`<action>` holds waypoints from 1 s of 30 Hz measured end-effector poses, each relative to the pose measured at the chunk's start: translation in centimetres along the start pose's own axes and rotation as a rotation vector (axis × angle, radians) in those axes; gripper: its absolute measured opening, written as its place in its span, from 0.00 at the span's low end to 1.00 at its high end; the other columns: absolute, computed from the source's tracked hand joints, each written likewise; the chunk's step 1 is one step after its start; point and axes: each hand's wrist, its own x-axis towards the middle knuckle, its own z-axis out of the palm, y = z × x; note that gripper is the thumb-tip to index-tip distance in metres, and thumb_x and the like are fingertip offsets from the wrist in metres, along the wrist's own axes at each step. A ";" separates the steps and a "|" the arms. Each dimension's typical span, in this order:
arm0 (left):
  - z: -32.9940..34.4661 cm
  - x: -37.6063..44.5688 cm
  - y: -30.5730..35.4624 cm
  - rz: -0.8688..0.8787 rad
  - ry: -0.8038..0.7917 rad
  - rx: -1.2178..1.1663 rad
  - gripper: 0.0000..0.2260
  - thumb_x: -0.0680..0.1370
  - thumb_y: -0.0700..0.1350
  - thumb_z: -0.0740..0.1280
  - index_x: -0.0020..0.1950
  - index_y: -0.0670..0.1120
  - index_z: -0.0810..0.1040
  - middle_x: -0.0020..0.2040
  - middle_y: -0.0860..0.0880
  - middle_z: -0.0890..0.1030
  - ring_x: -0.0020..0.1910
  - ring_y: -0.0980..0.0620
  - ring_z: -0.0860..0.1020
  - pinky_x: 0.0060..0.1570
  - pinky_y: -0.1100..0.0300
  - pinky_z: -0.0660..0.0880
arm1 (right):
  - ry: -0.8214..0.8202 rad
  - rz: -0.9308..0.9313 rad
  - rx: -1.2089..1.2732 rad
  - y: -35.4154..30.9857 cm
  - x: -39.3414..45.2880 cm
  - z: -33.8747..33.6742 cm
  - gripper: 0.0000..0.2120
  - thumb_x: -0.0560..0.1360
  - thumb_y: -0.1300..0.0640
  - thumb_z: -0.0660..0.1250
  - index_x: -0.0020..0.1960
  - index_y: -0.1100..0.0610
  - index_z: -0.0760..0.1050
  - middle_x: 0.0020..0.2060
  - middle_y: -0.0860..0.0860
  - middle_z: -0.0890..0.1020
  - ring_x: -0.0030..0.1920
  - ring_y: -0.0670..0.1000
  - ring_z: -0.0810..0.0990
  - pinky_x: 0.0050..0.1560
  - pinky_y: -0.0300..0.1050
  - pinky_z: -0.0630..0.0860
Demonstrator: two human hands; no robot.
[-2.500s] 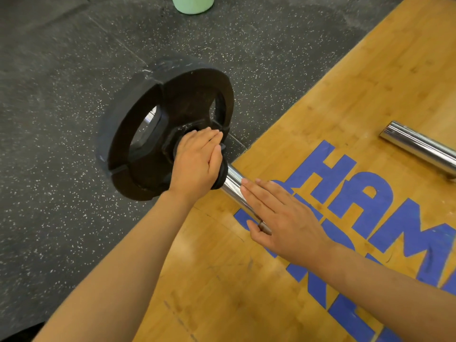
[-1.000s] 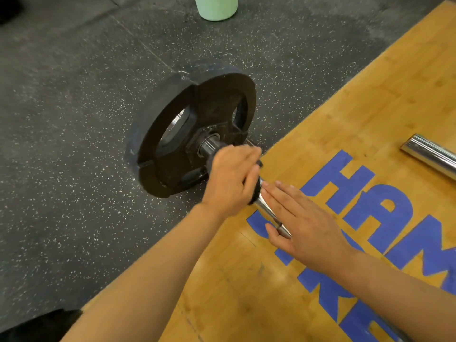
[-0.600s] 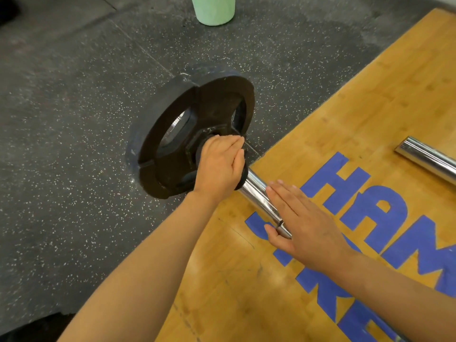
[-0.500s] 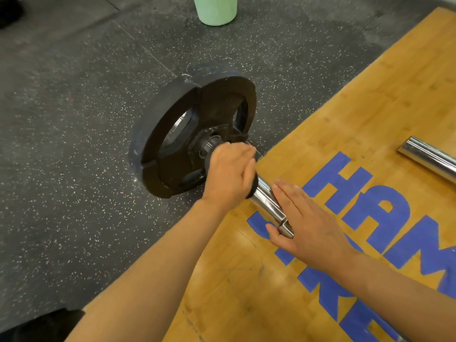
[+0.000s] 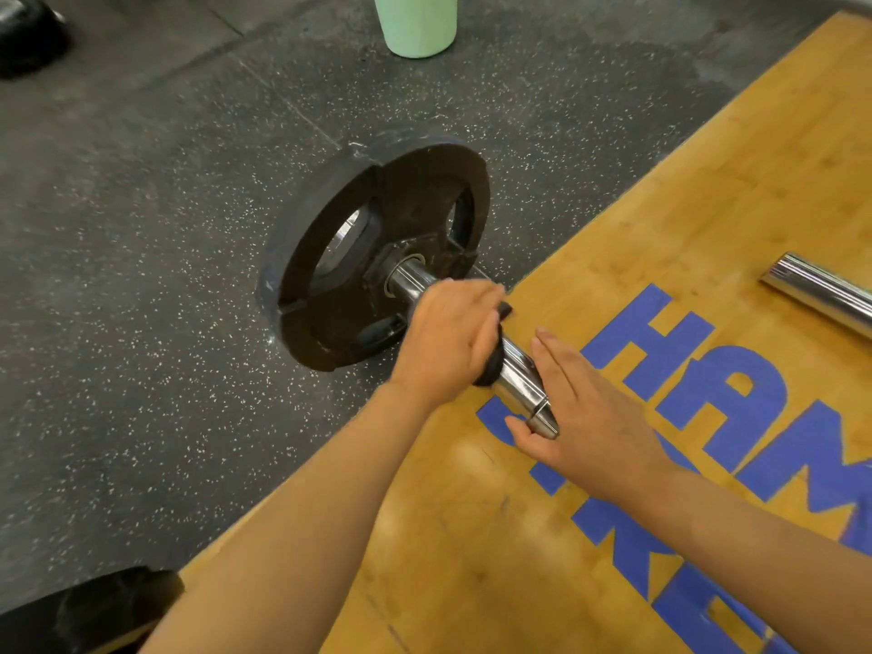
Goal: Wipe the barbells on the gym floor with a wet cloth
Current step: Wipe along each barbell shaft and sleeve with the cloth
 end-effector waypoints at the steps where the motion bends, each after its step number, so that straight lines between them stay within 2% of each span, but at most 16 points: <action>1: -0.5 0.7 -1.1 -0.045 0.004 0.043 0.18 0.81 0.44 0.56 0.62 0.37 0.79 0.57 0.42 0.81 0.56 0.43 0.79 0.62 0.50 0.67 | -0.004 0.000 -0.001 0.0 0.0 0.1 0.36 0.74 0.39 0.60 0.68 0.68 0.74 0.67 0.61 0.77 0.57 0.58 0.83 0.43 0.45 0.82; 4: -0.8 1.6 -2.9 -0.183 0.004 0.097 0.20 0.81 0.45 0.53 0.62 0.38 0.80 0.57 0.43 0.81 0.59 0.46 0.78 0.68 0.53 0.61 | -0.001 -0.008 0.001 0.1 0.0 0.2 0.36 0.74 0.40 0.59 0.68 0.68 0.74 0.67 0.60 0.77 0.59 0.57 0.83 0.46 0.44 0.81; 7: 0.2 0.8 -2.2 -0.228 0.067 0.061 0.17 0.81 0.46 0.57 0.60 0.40 0.81 0.56 0.46 0.81 0.59 0.49 0.76 0.71 0.50 0.60 | 0.005 -0.012 0.000 0.0 0.0 0.0 0.35 0.74 0.40 0.59 0.67 0.69 0.74 0.67 0.61 0.77 0.60 0.56 0.82 0.50 0.43 0.80; 10: 0.5 -0.2 -0.9 -0.208 0.076 0.030 0.16 0.80 0.50 0.60 0.59 0.43 0.82 0.57 0.48 0.79 0.61 0.51 0.74 0.71 0.46 0.60 | -0.003 -0.007 -0.003 0.0 0.0 0.1 0.35 0.74 0.40 0.60 0.68 0.68 0.74 0.67 0.61 0.77 0.60 0.56 0.82 0.51 0.43 0.80; 13: 0.9 -1.5 0.7 -0.148 0.089 -0.007 0.13 0.81 0.48 0.61 0.59 0.44 0.81 0.57 0.49 0.78 0.61 0.52 0.73 0.71 0.49 0.58 | -0.040 0.027 0.037 -0.1 -0.1 0.2 0.36 0.73 0.40 0.60 0.69 0.68 0.72 0.68 0.61 0.75 0.61 0.58 0.81 0.50 0.47 0.81; 17: 1.8 -2.0 2.6 -0.098 0.182 0.005 0.11 0.81 0.43 0.61 0.53 0.43 0.83 0.53 0.48 0.80 0.56 0.52 0.75 0.66 0.55 0.60 | -0.049 0.026 0.045 0.1 -0.2 0.5 0.36 0.73 0.40 0.61 0.69 0.68 0.73 0.67 0.61 0.76 0.61 0.60 0.81 0.51 0.50 0.82; 20: 2.1 -2.0 3.6 -0.066 0.189 0.005 0.11 0.82 0.44 0.61 0.48 0.44 0.83 0.49 0.50 0.81 0.52 0.51 0.77 0.63 0.57 0.61 | -0.053 0.009 0.049 0.2 0.0 0.5 0.35 0.73 0.42 0.62 0.68 0.68 0.73 0.65 0.62 0.77 0.61 0.60 0.81 0.53 0.50 0.81; 23: 1.7 -1.7 3.4 -0.030 0.189 0.030 0.16 0.84 0.46 0.57 0.47 0.44 0.82 0.48 0.49 0.81 0.51 0.50 0.78 0.60 0.57 0.62 | -0.052 0.000 0.034 0.2 0.2 0.2 0.34 0.73 0.42 0.62 0.68 0.68 0.73 0.64 0.62 0.78 0.60 0.59 0.81 0.54 0.50 0.80; 27: 0.0 -1.1 2.9 -0.011 0.184 0.136 0.12 0.82 0.44 0.60 0.45 0.43 0.82 0.45 0.48 0.81 0.47 0.48 0.78 0.55 0.54 0.65 | -0.069 -0.021 0.008 -0.1 0.4 -0.1 0.35 0.70 0.43 0.71 0.65 0.69 0.74 0.62 0.63 0.79 0.59 0.61 0.81 0.59 0.54 0.78; 30: -1.7 -0.9 2.8 -0.026 0.157 0.208 0.12 0.82 0.44 0.61 0.44 0.44 0.81 0.44 0.48 0.80 0.45 0.47 0.78 0.53 0.53 0.67 | -0.151 -0.047 -0.040 -0.4 0.8 -1.0 0.37 0.74 0.39 0.60 0.67 0.69 0.74 0.63 0.63 0.78 0.62 0.60 0.79 0.66 0.57 0.74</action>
